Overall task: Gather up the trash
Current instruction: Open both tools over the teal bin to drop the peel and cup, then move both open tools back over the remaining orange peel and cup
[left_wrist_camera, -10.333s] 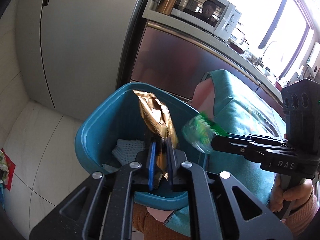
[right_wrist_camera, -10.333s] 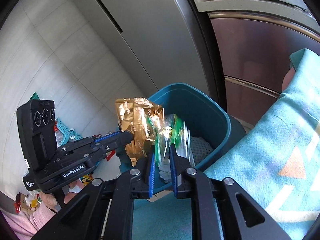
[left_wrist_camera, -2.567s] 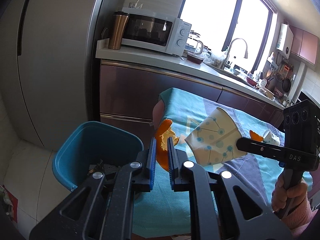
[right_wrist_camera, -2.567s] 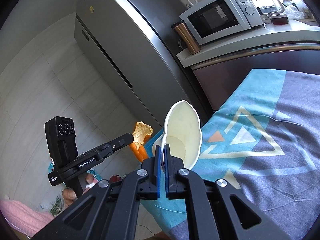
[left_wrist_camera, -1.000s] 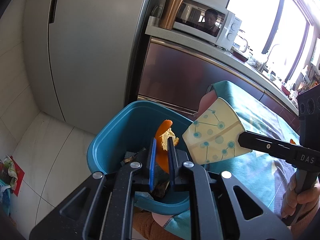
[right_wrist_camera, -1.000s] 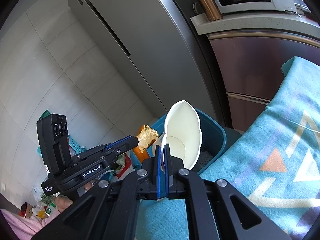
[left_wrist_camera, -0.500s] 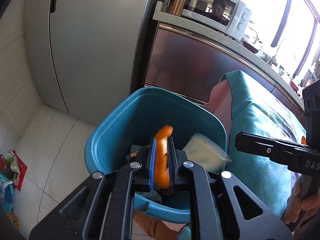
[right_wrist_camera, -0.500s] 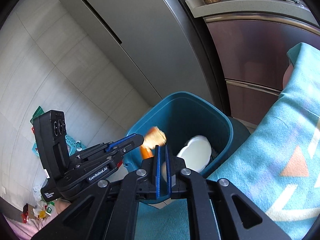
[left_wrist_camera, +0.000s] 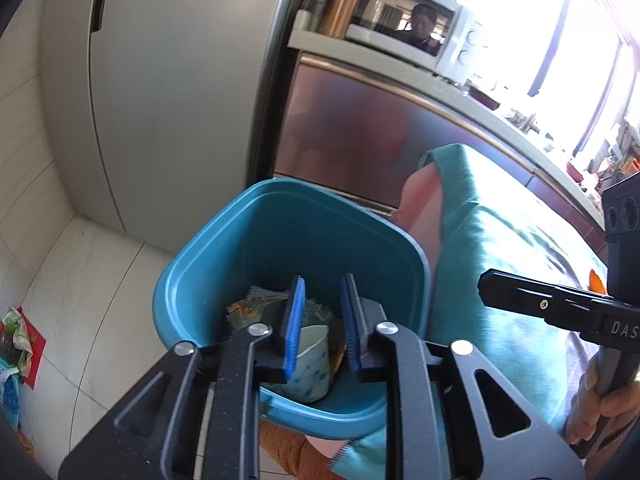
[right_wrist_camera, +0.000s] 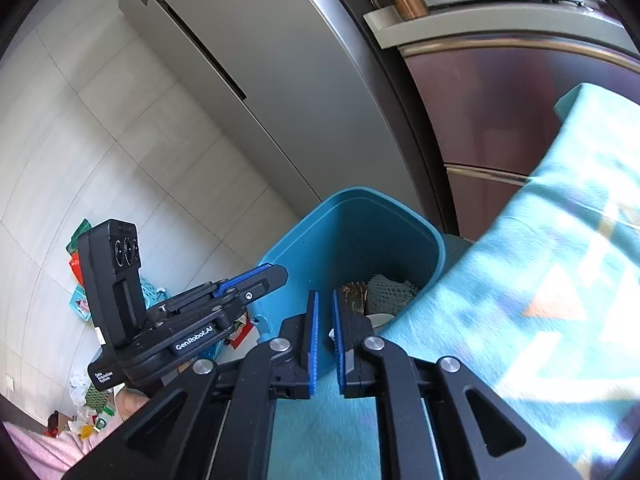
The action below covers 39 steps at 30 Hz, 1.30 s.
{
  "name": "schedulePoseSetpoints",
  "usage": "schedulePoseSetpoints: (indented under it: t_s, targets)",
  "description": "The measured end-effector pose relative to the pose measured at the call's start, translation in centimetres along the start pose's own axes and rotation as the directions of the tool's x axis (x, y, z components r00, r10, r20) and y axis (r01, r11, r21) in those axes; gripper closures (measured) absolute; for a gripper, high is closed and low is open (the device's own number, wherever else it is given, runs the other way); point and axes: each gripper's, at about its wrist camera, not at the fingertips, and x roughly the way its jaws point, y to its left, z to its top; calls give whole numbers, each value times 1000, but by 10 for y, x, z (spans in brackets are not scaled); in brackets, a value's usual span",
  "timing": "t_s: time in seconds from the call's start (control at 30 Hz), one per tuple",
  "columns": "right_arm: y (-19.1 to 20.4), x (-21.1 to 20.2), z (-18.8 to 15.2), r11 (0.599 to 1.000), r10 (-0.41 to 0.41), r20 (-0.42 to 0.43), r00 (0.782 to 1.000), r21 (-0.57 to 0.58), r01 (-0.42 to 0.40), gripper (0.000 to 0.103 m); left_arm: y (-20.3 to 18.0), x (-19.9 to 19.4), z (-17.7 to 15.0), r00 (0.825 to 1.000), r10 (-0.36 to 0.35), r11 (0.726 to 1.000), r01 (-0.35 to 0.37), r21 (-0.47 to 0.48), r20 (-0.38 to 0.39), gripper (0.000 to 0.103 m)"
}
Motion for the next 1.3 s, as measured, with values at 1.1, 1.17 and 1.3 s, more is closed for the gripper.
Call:
schedulePoseSetpoints:
  t_s: [1.1, 1.17, 1.3]
  targets:
    - [-135, -287, -135, 866, -454, 368, 812, 394, 306, 66, -310, 10, -31, 889, -426, 795, 457, 399, -171, 28]
    - [-145, -299, -143, 849, -480, 374, 793, 424, 314, 66, -332, 18, -34, 874, -438, 773, 485, 410, -208, 28]
    - [-165, -326, -161, 813, -530, 382, 757, 482, 327, 66, -373, 35, -39, 857, -443, 741, 516, 431, -264, 29]
